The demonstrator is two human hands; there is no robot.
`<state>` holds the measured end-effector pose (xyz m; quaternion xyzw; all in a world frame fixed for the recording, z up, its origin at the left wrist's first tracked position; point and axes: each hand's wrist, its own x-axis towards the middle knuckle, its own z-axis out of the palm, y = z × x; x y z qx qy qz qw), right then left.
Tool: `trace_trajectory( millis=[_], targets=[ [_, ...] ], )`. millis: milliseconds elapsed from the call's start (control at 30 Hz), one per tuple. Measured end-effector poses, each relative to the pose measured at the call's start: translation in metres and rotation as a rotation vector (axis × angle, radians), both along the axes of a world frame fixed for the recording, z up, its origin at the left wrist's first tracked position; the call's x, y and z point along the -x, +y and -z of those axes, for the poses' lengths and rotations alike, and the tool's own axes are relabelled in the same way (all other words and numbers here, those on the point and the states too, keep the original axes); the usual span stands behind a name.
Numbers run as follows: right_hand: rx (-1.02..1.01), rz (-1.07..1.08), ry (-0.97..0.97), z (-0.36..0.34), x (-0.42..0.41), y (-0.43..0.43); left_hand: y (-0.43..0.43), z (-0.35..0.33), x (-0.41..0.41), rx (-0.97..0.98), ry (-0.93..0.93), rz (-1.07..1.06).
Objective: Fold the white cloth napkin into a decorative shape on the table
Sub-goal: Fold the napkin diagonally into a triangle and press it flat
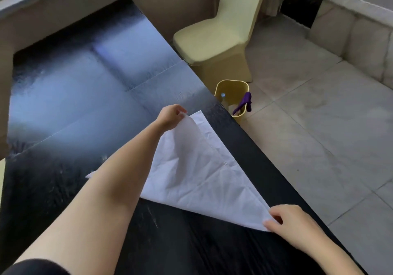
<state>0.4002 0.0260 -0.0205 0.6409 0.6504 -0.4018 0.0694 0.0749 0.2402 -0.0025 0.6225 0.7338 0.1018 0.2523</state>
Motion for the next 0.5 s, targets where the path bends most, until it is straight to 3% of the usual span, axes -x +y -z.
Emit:
trace_trajectory(
  millis=[400, 500],
  targets=[
    [0.036, 0.020, 0.003, -0.013, 0.004, 0.001, 0.017, 0.025, -0.027, -0.067, -0.048, -0.079],
    [-0.138, 0.040, -0.049, -0.024, 0.015, 0.007, 0.003, 0.015, -0.016, -0.182, -0.053, -0.151]
  ],
)
